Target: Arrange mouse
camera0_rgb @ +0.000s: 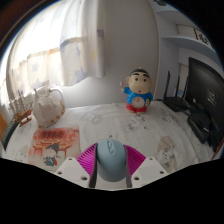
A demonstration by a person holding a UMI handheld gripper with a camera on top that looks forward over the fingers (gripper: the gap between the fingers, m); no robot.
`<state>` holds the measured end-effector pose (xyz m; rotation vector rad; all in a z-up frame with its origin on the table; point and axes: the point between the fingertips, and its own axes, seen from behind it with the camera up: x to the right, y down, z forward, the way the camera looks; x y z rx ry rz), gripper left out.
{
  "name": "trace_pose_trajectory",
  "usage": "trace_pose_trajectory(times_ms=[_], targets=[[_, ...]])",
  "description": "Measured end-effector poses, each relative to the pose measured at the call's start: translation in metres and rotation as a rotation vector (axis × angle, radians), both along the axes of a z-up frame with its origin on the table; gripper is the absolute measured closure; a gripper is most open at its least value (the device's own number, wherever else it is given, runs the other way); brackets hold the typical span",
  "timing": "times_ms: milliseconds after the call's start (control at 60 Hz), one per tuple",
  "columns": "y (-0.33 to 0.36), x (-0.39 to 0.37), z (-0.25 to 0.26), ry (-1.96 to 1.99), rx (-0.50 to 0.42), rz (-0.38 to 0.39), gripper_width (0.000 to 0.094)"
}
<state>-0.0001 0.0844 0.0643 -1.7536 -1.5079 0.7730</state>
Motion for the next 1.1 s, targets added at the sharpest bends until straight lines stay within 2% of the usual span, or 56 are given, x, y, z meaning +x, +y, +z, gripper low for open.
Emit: trace_pose_trajectory(times_ms=[133, 233, 383, 517, 667, 683, 733, 850, 1033, 1100], targets=[[-0.068, -0.032, 0.050, 0.051, -0.031, 0.054, 0.0530], [-0.128, -0.052, 0.053, 0.052, -0.064, 0.094, 0.0528], [-0.199, -0.070, -0.001, 0.001, -0.063, 0.135, 0.0529], [-0.221, -0.071, -0.069, -0.084, -0.031, 0.137, 0.0523], [-0.218, -0.071, -0.077, -0.088, 0.050, 0.128, 0.0356], [-0.216, -0.070, -0.075, -0.092, 0.062, 0.122, 0.0308], [-0.209, -0.066, -0.068, -0.113, 0.086, 0.103, 0.0086], [-0.208, -0.040, -0.027, -0.160, 0.013, 0.064, 0.0093], [-0.191, 0.062, 0.066, -0.232, 0.018, 0.041, 0.0096], [-0.173, 0.102, 0.089, -0.256, 0.040, 0.002, 0.0094]])
